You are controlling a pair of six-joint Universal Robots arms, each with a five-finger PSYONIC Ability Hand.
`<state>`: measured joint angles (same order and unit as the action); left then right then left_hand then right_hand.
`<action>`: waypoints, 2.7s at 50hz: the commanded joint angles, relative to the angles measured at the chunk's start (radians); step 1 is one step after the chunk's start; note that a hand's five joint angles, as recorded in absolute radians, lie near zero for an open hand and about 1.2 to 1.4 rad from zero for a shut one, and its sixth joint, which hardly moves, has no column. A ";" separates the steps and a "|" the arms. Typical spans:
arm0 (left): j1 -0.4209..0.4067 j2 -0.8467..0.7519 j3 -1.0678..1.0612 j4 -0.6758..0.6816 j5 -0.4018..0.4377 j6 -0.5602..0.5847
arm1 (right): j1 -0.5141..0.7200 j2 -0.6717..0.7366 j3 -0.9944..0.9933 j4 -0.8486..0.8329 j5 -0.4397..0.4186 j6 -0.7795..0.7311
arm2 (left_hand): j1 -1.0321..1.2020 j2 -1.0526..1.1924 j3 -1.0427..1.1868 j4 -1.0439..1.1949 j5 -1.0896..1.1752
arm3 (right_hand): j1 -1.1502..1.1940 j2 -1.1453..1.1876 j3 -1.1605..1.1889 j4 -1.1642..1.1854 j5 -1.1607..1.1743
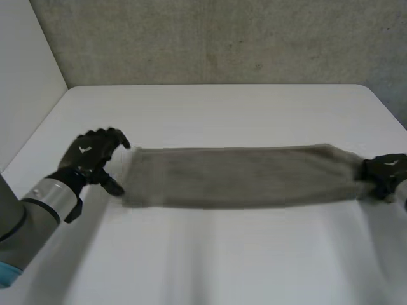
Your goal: Fold the towel.
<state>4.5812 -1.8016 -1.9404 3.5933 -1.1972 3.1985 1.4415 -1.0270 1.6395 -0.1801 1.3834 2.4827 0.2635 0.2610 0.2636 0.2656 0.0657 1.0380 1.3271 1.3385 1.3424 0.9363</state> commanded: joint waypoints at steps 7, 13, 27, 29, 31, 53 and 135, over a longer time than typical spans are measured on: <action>0.067 0.093 0.032 0.030 -0.001 -0.075 | -0.072 -0.068 -0.119 0.037 0.158 -0.214 | -0.076 -0.074 -0.076 -0.078 -0.053 | 0.358 0.069 0.058 0.054 0.285; 0.068 0.094 0.084 0.027 -0.002 -0.127 | 0.262 -0.077 -0.213 0.063 0.235 -0.182 | -0.076 -0.074 -0.076 -0.078 -0.053 | 0.358 0.069 0.058 0.054 0.285; 0.019 0.051 0.159 0.022 -0.062 -0.170 | 0.945 0.137 -0.460 0.151 0.295 0.012 | -0.073 -0.071 -0.074 -0.076 -0.050 | -0.179 -0.468 -0.479 -0.483 -0.252; -0.007 0.036 0.159 0.024 -0.084 -0.169 | 0.951 0.162 -0.467 0.187 0.296 0.010 | -0.073 -0.071 -0.074 -0.076 -0.050 | -0.672 -0.961 -0.973 -0.977 -0.745; -0.018 0.028 0.156 0.025 -0.087 -0.166 | 0.950 0.176 -0.469 0.215 0.298 0.016 | -0.073 -0.071 -0.074 -0.076 -0.050 | -0.809 -1.098 -1.110 -1.114 -0.882; -0.136 -0.067 0.163 0.028 -0.084 -0.154 | 0.401 -0.107 -0.148 0.117 0.180 0.137 | -0.071 -0.068 -0.071 -0.073 -0.047 | -0.863 -1.153 -1.164 -1.168 -0.936; -0.070 -0.102 0.143 0.032 -0.088 -0.166 | 0.428 0.070 -0.652 0.307 -0.089 0.578 | -0.076 -0.074 -0.076 -0.078 -0.053 | 0.358 0.069 0.058 0.054 0.285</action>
<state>4.4727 -1.9235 -1.7981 3.6247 -1.2824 3.0409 1.7389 -0.9160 0.9690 0.1259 1.2965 3.0885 0.2633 0.2572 0.2634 0.2617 0.0654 1.3198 1.3035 1.3419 1.3384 1.1474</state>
